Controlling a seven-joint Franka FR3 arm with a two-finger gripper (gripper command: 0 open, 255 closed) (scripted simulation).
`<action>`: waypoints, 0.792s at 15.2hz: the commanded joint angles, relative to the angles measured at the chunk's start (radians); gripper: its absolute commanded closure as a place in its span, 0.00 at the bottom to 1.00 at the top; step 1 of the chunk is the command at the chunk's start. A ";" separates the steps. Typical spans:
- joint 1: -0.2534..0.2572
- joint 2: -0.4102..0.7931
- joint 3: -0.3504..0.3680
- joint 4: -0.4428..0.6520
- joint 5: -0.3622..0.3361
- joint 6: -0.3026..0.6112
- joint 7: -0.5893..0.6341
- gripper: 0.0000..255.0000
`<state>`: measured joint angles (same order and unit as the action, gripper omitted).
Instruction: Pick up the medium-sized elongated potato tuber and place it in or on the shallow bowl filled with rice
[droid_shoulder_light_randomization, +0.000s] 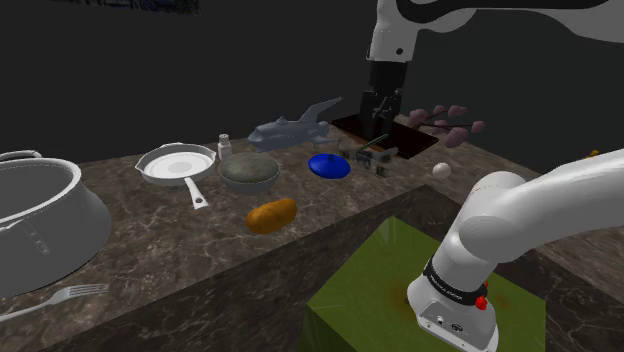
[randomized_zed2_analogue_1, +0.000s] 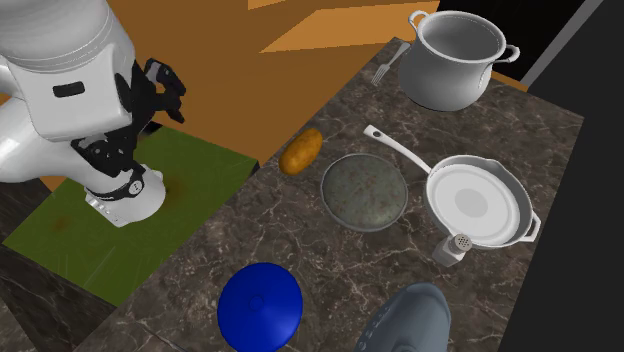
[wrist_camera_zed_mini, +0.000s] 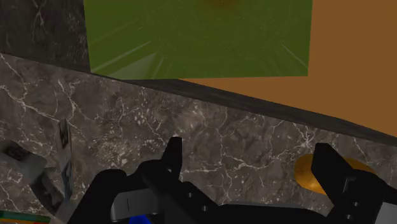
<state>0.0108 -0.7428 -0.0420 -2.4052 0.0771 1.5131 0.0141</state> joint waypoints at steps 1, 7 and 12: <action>0.000 0.000 0.000 0.000 0.000 0.000 0.000 0.00; 0.114 0.171 -0.004 -0.013 -0.027 0.194 -0.259 0.00; 0.202 0.312 0.010 -0.007 -0.039 0.345 -0.462 0.00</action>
<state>0.1951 -0.4585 -0.0352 -2.4123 0.0408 1.8260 -0.4027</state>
